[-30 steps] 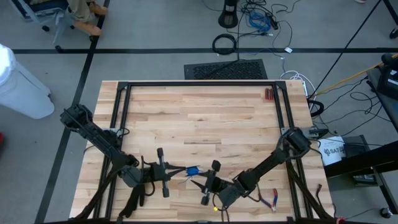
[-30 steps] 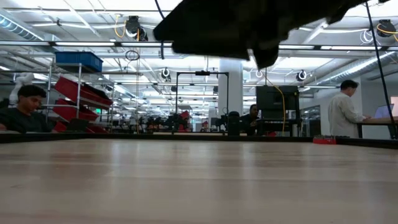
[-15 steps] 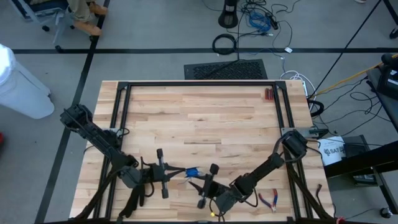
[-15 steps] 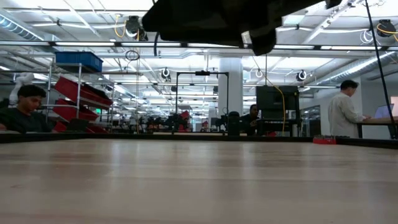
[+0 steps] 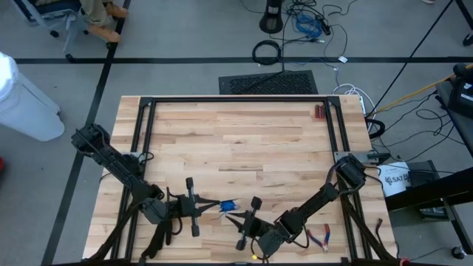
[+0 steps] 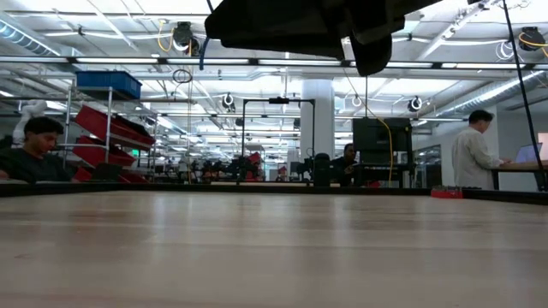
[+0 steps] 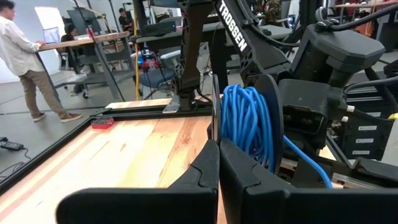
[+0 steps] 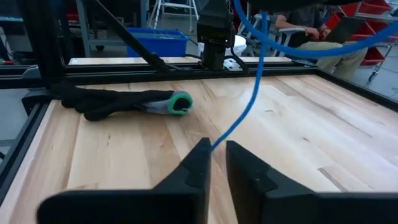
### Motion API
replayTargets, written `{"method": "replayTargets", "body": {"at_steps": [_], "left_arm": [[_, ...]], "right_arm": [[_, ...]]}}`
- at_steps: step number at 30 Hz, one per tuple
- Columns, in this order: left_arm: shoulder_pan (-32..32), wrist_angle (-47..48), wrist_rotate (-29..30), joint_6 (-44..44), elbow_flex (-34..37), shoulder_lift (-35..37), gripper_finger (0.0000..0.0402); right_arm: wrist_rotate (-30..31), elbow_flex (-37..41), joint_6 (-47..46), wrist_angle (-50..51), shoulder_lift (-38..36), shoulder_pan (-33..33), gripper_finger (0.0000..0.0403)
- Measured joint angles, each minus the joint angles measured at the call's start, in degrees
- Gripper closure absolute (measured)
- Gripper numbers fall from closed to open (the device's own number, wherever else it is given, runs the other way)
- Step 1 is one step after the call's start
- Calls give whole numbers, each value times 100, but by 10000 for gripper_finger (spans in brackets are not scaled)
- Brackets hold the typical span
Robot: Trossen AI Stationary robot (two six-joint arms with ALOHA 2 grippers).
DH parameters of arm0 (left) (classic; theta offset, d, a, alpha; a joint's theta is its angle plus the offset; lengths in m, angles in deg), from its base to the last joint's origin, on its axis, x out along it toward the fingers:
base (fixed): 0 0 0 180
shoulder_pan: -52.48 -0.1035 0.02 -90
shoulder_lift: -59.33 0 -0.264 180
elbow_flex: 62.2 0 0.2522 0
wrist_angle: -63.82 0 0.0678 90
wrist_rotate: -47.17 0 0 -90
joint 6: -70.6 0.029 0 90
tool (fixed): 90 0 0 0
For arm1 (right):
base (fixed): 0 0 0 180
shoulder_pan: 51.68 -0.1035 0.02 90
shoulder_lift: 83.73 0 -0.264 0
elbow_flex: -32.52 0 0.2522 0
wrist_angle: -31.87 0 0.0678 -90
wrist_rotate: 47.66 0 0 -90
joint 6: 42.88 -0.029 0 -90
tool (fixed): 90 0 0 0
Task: Coil cords
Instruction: Uncoil the blue wire from the black spool
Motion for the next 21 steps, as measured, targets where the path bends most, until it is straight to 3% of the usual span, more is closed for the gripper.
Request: {"method": "replayTargets", "body": {"at_steps": [11, 16, 21], "left_arm": [[5, -2, -1, -7, 0, -2, 401], [5, -4, -3, -11, 0, -2, 401], [42, 2, -3, -9, -2, -2, 401]], "right_arm": [[-242, 0, -388, 114, -4, 136, 270], [-647, 0, -581, 108, -4, 284, 281], [-575, 0, -504, 105, -4, 228, 333]]}}
